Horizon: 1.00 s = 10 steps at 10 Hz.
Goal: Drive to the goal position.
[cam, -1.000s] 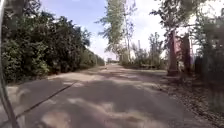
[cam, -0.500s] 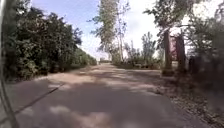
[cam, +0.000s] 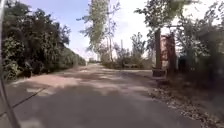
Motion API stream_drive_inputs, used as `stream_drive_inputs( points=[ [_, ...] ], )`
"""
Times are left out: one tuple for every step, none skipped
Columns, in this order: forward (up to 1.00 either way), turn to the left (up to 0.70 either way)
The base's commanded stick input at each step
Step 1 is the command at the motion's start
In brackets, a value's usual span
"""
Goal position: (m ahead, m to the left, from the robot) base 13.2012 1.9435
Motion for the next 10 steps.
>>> stream_drive_inputs(
  points=[
    [0.7, 0.0],
    [0.7, 0.0],
    [0.7, 0.0],
    [0.7, 0.0],
    [0.7, 0.0],
    [0.7, 0.0],
    [0.7, 0.0],
    [0.7, 0.0],
    [0.7, 0.0],
    [0.7, 0.0]
  ],
)
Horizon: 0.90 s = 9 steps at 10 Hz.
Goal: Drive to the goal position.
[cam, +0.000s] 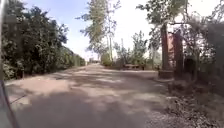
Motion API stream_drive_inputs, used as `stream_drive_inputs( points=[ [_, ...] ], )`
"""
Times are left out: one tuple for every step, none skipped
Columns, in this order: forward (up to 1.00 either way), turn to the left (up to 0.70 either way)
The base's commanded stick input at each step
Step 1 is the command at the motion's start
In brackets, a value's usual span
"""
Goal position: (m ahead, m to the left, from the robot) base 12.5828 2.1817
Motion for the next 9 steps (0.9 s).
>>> stream_drive_inputs(
  points=[
    [0.7, 0.0],
    [0.7, 0.0],
    [0.7, 0.0],
    [0.7, 0.0],
    [0.7, 0.0],
    [0.7, 0.0],
    [0.7, 0.0],
    [0.7, 0.0],
    [0.7, 0.0]
  ],
)
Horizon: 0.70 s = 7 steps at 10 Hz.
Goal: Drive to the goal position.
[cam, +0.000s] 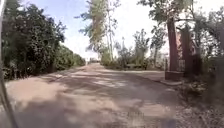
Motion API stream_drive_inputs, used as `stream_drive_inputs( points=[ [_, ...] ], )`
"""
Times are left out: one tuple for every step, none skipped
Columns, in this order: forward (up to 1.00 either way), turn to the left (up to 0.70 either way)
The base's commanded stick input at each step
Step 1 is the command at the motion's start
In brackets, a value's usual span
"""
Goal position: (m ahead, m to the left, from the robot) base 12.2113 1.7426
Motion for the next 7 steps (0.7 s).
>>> stream_drive_inputs(
  points=[
    [0.7, 0.0],
    [0.7, 0.0],
    [0.7, 0.0],
    [0.7, 0.0],
    [0.7, 0.0],
    [0.7, 0.0],
    [0.7, 0.0]
  ],
)
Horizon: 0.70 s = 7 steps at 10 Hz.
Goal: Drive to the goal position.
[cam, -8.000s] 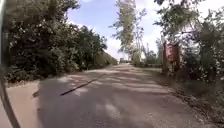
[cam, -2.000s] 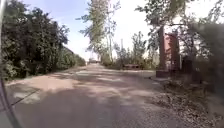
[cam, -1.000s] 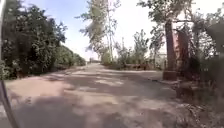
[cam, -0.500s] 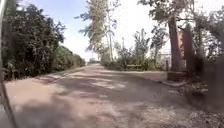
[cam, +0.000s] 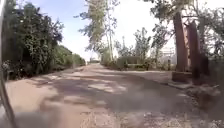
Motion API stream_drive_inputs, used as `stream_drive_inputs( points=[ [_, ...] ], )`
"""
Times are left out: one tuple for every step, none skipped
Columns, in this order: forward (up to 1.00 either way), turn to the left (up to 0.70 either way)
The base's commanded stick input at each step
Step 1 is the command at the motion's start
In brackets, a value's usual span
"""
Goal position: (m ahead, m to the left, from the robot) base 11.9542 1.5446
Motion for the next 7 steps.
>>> stream_drive_inputs(
  points=[
    [0.7, 0.0],
    [0.7, 0.0],
    [0.7, 0.0],
    [0.7, 0.0],
    [0.7, 0.0],
    [0.7, 0.0],
    [0.7, 0.0]
  ],
)
